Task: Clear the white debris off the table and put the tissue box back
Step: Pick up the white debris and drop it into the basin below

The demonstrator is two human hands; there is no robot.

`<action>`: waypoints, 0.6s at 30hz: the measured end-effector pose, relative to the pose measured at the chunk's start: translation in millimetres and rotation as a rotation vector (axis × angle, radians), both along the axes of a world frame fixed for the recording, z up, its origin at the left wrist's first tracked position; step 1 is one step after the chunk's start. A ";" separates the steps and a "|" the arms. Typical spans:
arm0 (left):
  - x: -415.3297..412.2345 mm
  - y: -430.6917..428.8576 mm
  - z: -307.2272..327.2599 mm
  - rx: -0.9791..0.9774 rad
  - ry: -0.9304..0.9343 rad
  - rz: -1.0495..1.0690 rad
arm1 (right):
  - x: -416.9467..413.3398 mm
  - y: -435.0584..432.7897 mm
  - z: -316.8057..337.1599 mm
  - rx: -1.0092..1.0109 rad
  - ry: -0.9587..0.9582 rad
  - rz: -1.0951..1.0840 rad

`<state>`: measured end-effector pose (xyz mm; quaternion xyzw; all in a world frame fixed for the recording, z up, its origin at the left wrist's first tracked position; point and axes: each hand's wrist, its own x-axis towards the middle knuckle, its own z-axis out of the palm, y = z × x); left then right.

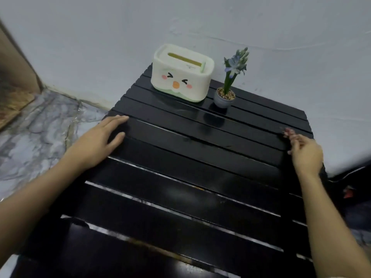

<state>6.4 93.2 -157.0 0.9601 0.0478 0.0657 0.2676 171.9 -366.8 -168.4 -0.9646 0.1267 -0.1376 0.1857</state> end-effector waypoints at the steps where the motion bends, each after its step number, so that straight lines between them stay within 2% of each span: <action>1: 0.3 0.1 -0.2 -0.002 0.001 0.005 | 0.8 -13.3 6.4 0.008 0.013 -0.076; 4: -0.1 0.1 -1.7 -0.003 0.001 0.013 | 20.6 7.0 14.3 -0.034 0.025 -0.255; 6: -0.4 0.3 -2.6 -0.004 -0.002 0.016 | 31.5 52.5 14.8 -0.027 0.020 -0.233; 8: 0.0 0.8 -1.7 -0.008 -0.006 0.020 | 35.1 107.6 14.1 0.018 0.027 -0.107; 11: -1.3 1.0 -0.9 -0.004 0.004 0.021 | 13.2 183.8 6.5 0.006 0.001 0.145; 13: -2.5 0.6 0.3 -0.009 0.005 0.015 | -13.6 215.1 5.4 -0.035 -0.036 0.235; 18: -5.2 -1.0 3.2 -0.009 0.023 0.001 | -88.0 208.7 1.1 -0.006 -0.062 0.571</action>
